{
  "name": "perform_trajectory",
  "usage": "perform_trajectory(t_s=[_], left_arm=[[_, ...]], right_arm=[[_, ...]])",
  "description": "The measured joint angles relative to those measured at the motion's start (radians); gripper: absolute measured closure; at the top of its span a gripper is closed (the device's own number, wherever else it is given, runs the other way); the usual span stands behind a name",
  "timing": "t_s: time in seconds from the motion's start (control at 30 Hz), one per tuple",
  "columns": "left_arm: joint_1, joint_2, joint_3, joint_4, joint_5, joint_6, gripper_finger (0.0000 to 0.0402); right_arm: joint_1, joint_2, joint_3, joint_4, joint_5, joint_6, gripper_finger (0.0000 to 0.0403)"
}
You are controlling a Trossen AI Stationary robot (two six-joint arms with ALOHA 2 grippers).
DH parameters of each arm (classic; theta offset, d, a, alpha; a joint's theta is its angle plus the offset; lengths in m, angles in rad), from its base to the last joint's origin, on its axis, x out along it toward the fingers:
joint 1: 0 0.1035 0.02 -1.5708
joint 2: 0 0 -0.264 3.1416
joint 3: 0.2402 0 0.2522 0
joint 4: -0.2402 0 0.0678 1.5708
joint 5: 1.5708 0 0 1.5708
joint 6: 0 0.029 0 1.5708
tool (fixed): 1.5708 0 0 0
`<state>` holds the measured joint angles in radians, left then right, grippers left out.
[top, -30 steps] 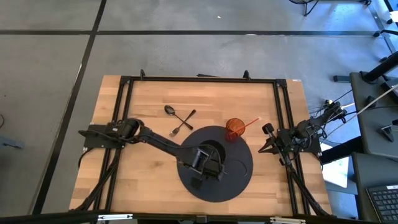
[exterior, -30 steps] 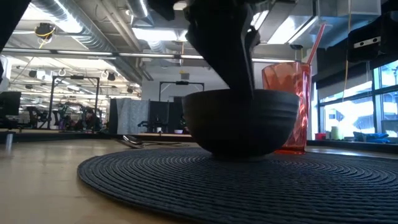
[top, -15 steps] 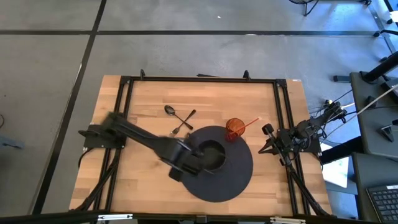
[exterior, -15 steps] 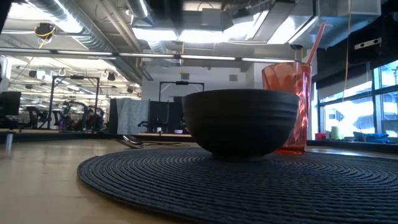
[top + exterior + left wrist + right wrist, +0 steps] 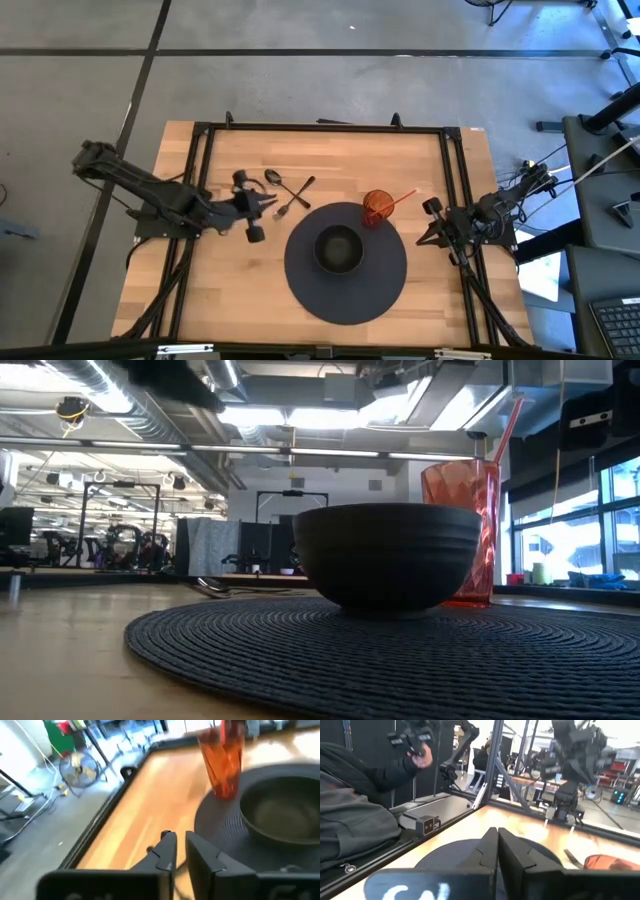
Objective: Pick & Place Utensil
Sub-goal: Put the black spoon into the black bowl
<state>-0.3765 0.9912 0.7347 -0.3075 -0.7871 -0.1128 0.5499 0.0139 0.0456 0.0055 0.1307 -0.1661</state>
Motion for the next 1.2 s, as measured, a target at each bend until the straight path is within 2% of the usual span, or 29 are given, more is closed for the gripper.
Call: perform_trajectory(t_s=[0.1, 0.17, 0.3, 0.37, 0.53, 0.8, 0.97, 1.03, 1.17, 1.2], left_arm=[[0.035, -0.096, -0.175, 0.234, 0.016, 0.07, 0.0395], [0.061, -0.132, -0.27, 0.393, 0.023, 0.14, 0.0398], [0.142, -0.159, -0.425, 0.703, 0.058, 0.287, 0.04], [0.19, -0.159, -0.485, 0.792, 0.107, 0.315, 0.04], [0.284, -0.162, -0.573, 0.799, 0.177, 0.267, 0.0401], [0.367, -0.163, -0.582, 0.767, 0.165, 0.258, 0.04], [0.413, -0.163, -0.582, 0.773, 0.169, 0.329, 0.0399], [0.444, -0.165, -0.582, 0.805, 0.253, 0.343, 0.04], [0.532, -0.189, -0.582, 0.85, 0.671, 0.397, 0.04], [0.562, -0.193, -0.582, 0.861, 0.749, 0.396, 0.04]], right_arm=[[0.0, 0.0, 0.0, 0.02, 0.001, -0.03, 0.0389], [0.0, 0.0, 0.0, 0.038, 0.0, -0.058, 0.0389], [0.0, 0.0, 0.0, 0.065, 0.007, -0.102, 0.0389], [0.0, 0.0, 0.0, 0.065, 0.009, -0.109, 0.0389], [0.0, 0.0, 0.0, 0.065, 0.015, -0.109, 0.0389], [0.0, 0.0, -0.032, 0.125, 0.036, -0.106, 0.0389], [0.0, 0.0, -0.037, 0.166, 0.037, -0.112, 0.0389], [0.0, 0.0, -0.037, 0.172, 0.037, -0.132, 0.0389], [0.0, 0.0, -0.037, 0.164, 0.059, -0.156, 0.0389], [0.0, 0.0, -0.037, 0.16, 0.069, -0.155, 0.0389]])
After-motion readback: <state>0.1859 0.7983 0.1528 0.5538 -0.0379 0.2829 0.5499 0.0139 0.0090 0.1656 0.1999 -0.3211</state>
